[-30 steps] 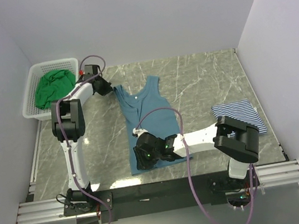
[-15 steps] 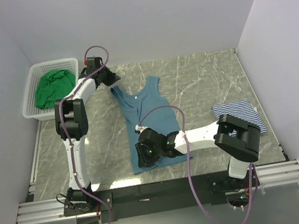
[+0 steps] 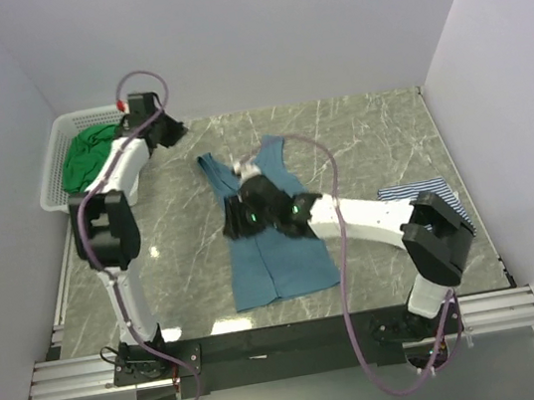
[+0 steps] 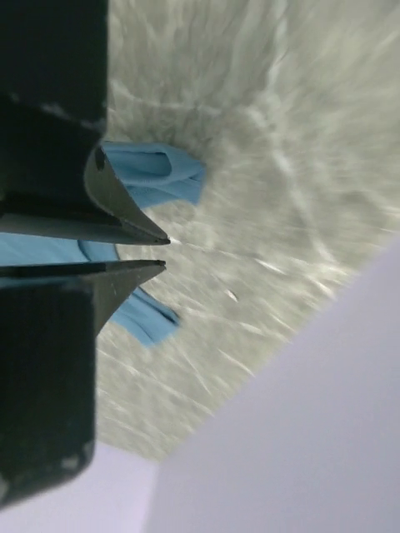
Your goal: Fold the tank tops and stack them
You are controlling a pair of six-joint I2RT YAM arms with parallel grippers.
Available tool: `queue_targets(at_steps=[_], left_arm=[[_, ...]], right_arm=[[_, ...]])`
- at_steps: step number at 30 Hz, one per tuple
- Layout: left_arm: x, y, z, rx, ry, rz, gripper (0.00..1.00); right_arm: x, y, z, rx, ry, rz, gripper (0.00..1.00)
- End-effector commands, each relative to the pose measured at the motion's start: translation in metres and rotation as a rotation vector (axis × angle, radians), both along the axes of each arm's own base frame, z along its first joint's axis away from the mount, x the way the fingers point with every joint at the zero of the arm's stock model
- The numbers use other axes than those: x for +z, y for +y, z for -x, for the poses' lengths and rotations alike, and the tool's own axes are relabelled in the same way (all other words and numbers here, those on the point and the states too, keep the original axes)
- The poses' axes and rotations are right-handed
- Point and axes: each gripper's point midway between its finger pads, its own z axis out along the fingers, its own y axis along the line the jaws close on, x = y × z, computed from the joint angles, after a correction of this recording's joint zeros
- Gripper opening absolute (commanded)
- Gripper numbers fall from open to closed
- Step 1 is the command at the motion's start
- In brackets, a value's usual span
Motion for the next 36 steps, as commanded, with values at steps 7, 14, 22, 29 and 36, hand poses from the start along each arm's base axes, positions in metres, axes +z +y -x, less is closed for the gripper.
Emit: queue_targets(at_steps=[7, 14, 22, 29, 36], left_arm=[[0.005, 0.050, 0.030, 0.117, 0.058, -0.104, 0.04], [-0.023, 0.054, 0.045, 0.117, 0.113, -0.085, 0.04], [-0.039, 0.067, 0.062, 0.145, 0.136, -0.043, 0.04], [-0.070, 0.047, 0.039, 0.035, 0.179, 0.011, 0.04], [-0.089, 0.028, 0.015, -0.029, 0.165, 0.069, 0.08]], right_arm=[[0.057, 0.026, -0.177, -0.065, -0.298, 0.086, 0.52], [0.043, 0.050, -0.252, -0.083, -0.295, 0.036, 0.55], [0.032, 0.068, -0.280, -0.151, -0.353, -0.029, 0.59], [0.011, 0.076, -0.287, -0.182, -0.319, -0.060, 0.52], [0.011, 0.067, -0.294, -0.211, -0.291, -0.067, 0.48]])
